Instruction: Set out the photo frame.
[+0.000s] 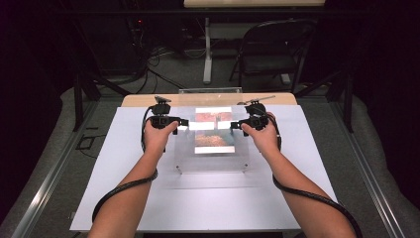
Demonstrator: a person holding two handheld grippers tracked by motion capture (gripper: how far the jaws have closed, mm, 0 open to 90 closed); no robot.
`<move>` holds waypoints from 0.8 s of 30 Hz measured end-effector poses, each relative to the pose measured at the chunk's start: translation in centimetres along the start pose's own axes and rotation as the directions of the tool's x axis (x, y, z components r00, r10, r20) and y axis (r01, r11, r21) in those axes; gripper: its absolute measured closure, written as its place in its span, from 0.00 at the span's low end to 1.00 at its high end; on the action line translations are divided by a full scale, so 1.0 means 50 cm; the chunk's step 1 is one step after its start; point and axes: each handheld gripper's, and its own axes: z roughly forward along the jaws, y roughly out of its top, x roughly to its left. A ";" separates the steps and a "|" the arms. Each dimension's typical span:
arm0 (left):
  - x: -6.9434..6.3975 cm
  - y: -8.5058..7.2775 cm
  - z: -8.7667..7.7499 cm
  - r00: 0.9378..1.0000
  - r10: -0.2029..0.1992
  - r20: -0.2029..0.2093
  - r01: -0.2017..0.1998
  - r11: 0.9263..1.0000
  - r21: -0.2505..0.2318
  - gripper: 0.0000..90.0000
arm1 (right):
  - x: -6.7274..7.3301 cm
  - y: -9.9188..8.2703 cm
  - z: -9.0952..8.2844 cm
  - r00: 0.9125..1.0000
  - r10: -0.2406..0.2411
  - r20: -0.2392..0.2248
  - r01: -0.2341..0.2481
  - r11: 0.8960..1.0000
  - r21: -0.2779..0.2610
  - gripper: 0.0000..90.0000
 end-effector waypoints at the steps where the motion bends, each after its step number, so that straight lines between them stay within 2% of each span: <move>1: 0.000 0.000 0.000 1.000 0.000 0.000 0.000 1.000 0.000 0.52 | 0.001 0.001 -0.003 1.000 -0.014 -0.005 0.013 1.000 -0.005 0.36; 4: 0.002 0.002 -0.009 1.000 0.003 0.004 -0.003 1.000 0.006 0.54 | -0.001 0.000 -0.005 1.000 -0.017 -0.012 0.017 1.000 -0.009 0.37; 5: -0.002 0.001 -0.016 1.000 0.020 0.001 -0.020 1.000 0.006 0.54 | 0.005 -0.001 -0.012 1.000 -0.028 -0.005 0.028 0.999 -0.022 0.37; 6: -0.002 0.001 -0.016 1.000 0.020 0.001 -0.020 1.000 0.006 0.54 | 0.005 -0.001 -0.012 1.000 -0.028 -0.005 0.028 0.999 -0.022 0.37; 11: 0.000 -0.009 -0.043 0.999 0.015 0.039 -0.013 0.999 -0.031 0.61 | 0.014 -0.009 -0.035 0.999 -0.054 0.004 0.055 0.997 -0.053 0.40; 12: -0.002 -0.013 -0.051 0.999 0.024 0.043 -0.023 0.999 -0.043 0.62 | 0.018 -0.013 -0.046 0.998 -0.063 0.004 0.063 0.996 -0.071 0.42; 16: -0.011 -0.023 -0.068 0.998 0.052 0.039 -0.050 0.997 -0.065 0.63 | 0.026 -0.021 -0.060 0.996 -0.091 0.013 0.092 0.991 -0.099 0.42; 24: -0.017 -0.035 -0.089 0.997 0.068 0.047 -0.063 0.994 -0.092 0.67 | 0.040 -0.029 -0.086 0.990 -0.136 0.026 0.138 0.983 -0.117 0.44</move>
